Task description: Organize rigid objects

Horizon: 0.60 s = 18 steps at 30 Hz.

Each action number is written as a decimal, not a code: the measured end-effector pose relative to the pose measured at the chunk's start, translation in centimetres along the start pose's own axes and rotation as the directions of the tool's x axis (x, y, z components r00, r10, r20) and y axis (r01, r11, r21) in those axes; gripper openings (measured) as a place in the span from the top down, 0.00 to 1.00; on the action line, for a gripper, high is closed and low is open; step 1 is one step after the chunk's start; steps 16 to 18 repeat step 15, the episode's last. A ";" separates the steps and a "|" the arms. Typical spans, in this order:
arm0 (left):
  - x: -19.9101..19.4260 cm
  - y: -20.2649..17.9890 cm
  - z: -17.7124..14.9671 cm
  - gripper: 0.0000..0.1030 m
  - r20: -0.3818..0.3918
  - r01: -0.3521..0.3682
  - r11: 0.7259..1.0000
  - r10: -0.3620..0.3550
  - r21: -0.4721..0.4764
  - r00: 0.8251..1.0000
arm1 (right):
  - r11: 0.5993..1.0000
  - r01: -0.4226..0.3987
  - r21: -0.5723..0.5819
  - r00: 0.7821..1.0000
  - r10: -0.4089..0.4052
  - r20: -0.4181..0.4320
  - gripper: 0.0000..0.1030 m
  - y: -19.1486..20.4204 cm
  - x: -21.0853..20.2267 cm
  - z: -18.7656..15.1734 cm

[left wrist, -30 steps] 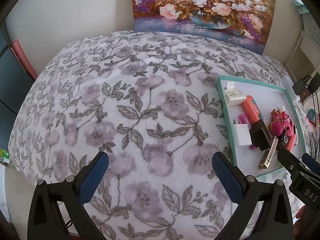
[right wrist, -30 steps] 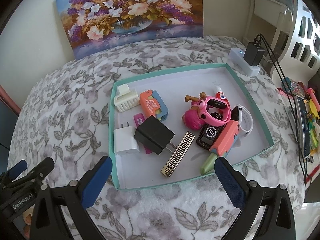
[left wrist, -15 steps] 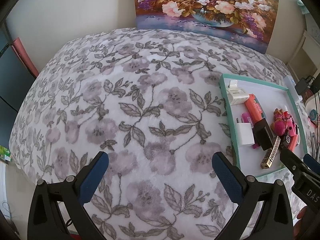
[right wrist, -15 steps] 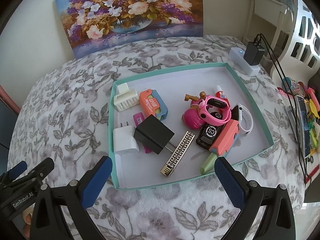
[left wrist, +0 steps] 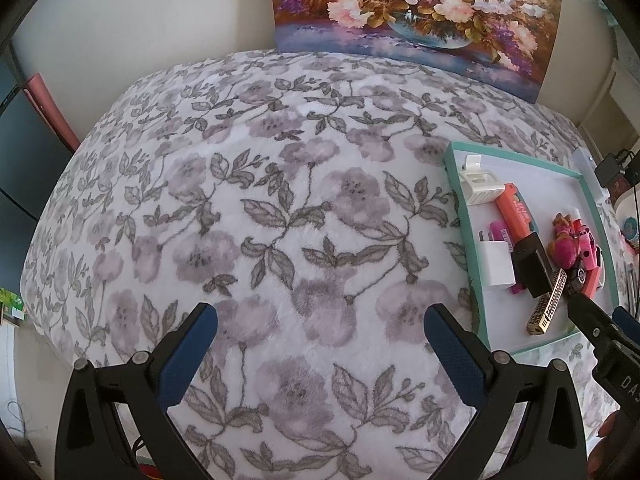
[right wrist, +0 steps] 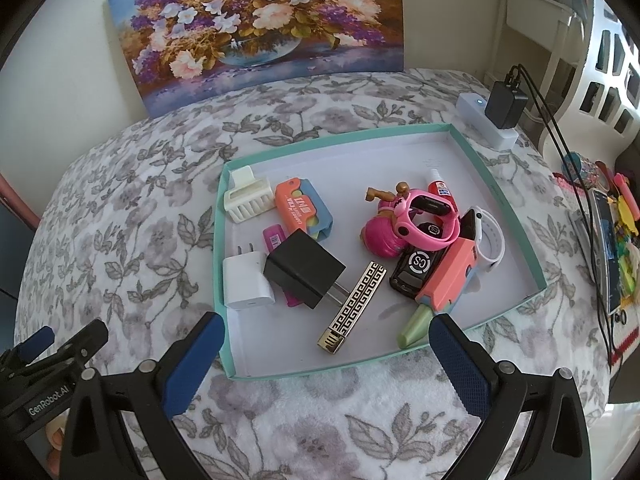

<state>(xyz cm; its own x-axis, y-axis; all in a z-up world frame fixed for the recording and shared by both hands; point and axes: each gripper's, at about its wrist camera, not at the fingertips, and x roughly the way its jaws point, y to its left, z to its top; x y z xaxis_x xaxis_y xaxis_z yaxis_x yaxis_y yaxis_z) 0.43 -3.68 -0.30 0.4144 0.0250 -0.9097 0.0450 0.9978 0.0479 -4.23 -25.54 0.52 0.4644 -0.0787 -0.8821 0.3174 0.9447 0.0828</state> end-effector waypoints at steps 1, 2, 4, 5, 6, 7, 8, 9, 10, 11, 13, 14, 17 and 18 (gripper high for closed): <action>0.0 0.0 0.0 0.00 -0.003 -0.001 1.000 0.001 0.000 1.000 | 1.000 0.001 0.002 1.000 -0.001 0.000 0.00 -0.1 0.0 0.0; 0.1 0.0 0.0 0.00 -0.004 -0.001 1.000 0.001 -0.001 1.000 | 1.000 0.001 0.003 1.000 -0.001 0.000 0.00 -0.1 0.0 0.0; 0.1 0.1 0.0 0.00 -0.006 -0.001 1.000 0.001 -0.004 1.000 | 1.000 0.002 0.004 1.000 -0.002 -0.001 0.00 -0.1 0.0 0.1; 0.1 0.1 0.0 0.00 -0.006 -0.001 1.000 0.001 -0.004 1.000 | 1.000 0.002 0.004 1.000 -0.002 -0.001 0.00 -0.2 0.0 0.0; 0.1 0.0 0.0 0.00 -0.006 -0.001 1.000 0.001 -0.004 1.000 | 1.000 0.002 0.003 1.000 -0.002 -0.002 0.00 -0.2 0.0 0.1; 0.1 0.0 0.0 0.00 -0.007 -0.001 1.000 0.001 -0.004 1.000 | 1.000 0.002 0.003 1.000 -0.002 -0.001 0.00 -0.2 0.0 0.1; 0.1 0.1 0.0 0.00 -0.007 0.000 1.000 0.000 -0.003 1.000 | 1.000 0.002 0.003 1.000 -0.002 -0.002 0.00 -0.2 0.0 0.1; 0.1 0.1 0.0 0.00 -0.006 0.002 1.000 -0.002 -0.003 1.000 | 1.000 0.002 0.003 1.000 -0.002 -0.002 0.00 -0.2 0.0 0.1; 0.0 0.1 0.0 0.00 -0.004 0.003 1.000 -0.003 -0.002 1.000 | 1.000 0.002 0.004 1.000 -0.002 -0.002 0.00 -0.2 0.0 0.1; 0.0 0.1 0.0 0.00 -0.001 0.004 1.000 -0.004 -0.001 1.000 | 1.000 0.002 0.005 1.000 -0.002 -0.003 0.00 -0.2 0.0 0.1; -0.1 0.0 0.0 0.00 0.004 0.004 1.000 -0.004 -0.002 1.000 | 1.000 0.003 0.004 1.000 -0.003 -0.003 0.00 -0.2 0.0 0.0; -0.1 0.0 0.0 0.00 0.006 0.004 1.000 -0.004 -0.002 1.000 | 1.000 0.003 0.004 1.000 -0.003 -0.003 0.00 -0.2 0.0 0.1; -0.1 -0.1 0.0 0.00 0.006 0.006 1.000 -0.006 -0.002 1.000 | 1.000 0.003 0.004 1.000 -0.003 -0.003 0.00 -0.2 0.0 0.0; -0.1 -0.1 0.0 0.00 0.006 0.006 1.000 -0.006 -0.002 1.000 | 1.000 0.003 0.004 1.000 -0.003 -0.003 0.00 -0.2 0.0 0.0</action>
